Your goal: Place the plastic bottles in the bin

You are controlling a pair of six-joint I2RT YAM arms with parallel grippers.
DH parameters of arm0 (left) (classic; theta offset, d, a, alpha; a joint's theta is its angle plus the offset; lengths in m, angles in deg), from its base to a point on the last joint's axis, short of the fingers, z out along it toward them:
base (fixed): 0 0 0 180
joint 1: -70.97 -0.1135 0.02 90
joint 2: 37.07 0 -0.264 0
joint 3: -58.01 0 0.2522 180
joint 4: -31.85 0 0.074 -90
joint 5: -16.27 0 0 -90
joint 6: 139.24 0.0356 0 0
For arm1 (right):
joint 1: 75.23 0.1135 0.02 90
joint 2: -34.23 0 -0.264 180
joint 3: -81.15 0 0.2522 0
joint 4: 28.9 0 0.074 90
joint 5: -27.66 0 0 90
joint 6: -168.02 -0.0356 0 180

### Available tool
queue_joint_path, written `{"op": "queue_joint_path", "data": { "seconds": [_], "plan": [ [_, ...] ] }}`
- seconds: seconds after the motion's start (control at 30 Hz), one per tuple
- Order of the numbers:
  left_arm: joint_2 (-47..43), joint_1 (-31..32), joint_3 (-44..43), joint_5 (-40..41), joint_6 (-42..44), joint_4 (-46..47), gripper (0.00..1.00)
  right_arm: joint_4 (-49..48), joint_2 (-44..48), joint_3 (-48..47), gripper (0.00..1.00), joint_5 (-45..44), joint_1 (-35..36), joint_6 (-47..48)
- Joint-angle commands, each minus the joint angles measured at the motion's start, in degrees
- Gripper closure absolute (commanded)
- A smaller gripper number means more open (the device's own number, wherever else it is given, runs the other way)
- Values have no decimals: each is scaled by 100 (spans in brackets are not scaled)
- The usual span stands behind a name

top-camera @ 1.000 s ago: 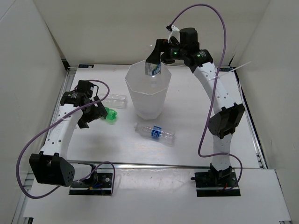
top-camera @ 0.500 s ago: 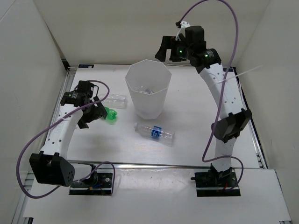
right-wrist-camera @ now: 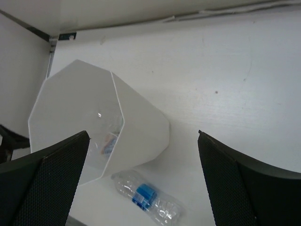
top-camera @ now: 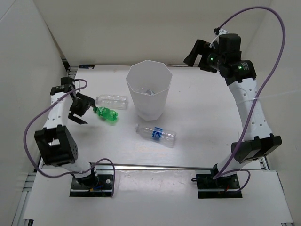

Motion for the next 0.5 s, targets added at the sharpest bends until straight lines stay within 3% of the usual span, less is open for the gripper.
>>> {"op": "queue_joint_path", "data": {
  "seconds": [0.0, 0.13, 0.47],
  "plan": [
    [347, -55, -70, -625, -309, 272, 0, 167, 129, 213, 0, 184, 38, -95],
    [593, 6, -70, -1091, -423, 579, 0, 167, 182, 345, 0, 184, 38, -42],
    [1200, 402, -325, -960, -608, 694, 0, 167, 358, 626, 0, 192, 38, -42]
  ]
}}
